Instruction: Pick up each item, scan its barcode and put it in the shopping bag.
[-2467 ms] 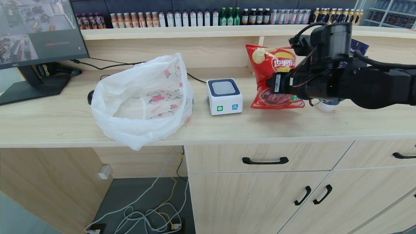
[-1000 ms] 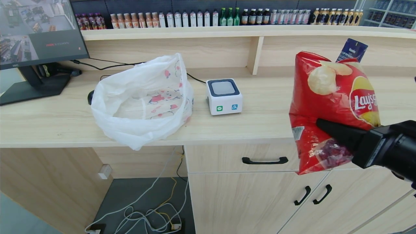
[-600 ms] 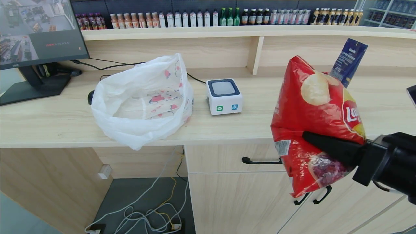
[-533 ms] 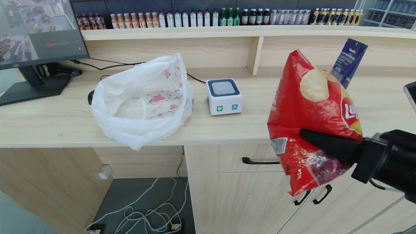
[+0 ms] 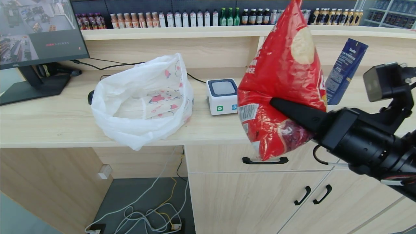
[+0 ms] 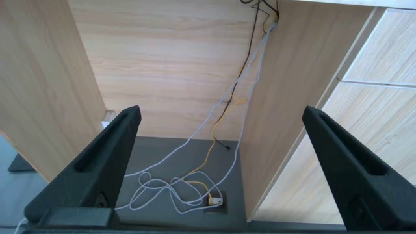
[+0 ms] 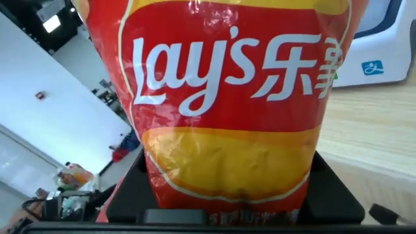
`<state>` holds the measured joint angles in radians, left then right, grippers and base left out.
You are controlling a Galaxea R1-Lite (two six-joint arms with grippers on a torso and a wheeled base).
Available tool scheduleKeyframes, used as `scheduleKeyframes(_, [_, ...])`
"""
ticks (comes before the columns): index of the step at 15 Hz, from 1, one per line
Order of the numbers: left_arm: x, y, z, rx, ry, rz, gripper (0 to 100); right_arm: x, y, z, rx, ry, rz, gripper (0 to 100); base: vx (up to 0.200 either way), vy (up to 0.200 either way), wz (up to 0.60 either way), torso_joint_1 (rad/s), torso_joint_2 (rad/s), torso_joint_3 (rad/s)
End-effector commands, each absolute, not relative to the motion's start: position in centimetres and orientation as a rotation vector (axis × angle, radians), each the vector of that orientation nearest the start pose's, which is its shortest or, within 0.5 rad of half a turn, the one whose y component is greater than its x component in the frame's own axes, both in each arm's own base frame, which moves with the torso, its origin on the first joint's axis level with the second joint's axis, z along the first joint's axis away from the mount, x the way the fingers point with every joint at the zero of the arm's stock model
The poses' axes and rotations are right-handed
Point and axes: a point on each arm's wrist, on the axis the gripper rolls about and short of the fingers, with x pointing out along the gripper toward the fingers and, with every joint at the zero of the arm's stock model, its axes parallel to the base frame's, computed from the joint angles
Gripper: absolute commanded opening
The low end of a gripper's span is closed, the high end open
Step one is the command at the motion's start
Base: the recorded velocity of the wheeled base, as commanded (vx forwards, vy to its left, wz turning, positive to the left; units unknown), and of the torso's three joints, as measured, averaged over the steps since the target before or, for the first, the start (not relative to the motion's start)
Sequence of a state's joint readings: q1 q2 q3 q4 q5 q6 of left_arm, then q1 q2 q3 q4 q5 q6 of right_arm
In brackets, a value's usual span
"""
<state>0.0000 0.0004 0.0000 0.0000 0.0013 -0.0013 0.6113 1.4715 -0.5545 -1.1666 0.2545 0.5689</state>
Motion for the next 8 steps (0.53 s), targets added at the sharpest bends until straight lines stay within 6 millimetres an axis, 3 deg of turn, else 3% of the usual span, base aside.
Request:
scheduleKeyframes(1, [-2.3,0.0,7.5,-0.002,0.0,0.002,100,19.4,14.4,21.7,0.606,0.07,0.92,0,0.0,0.0,0.0,0.0,0.0,0.0])
scheduleKeyframes(8, [-2.3,0.0,7.5,-0.002,0.0,0.002,100,17.5,13.3,19.9,0.78,0.058,1.04,0,0.0,0.0,0.0,0.0,0.0,0.0])
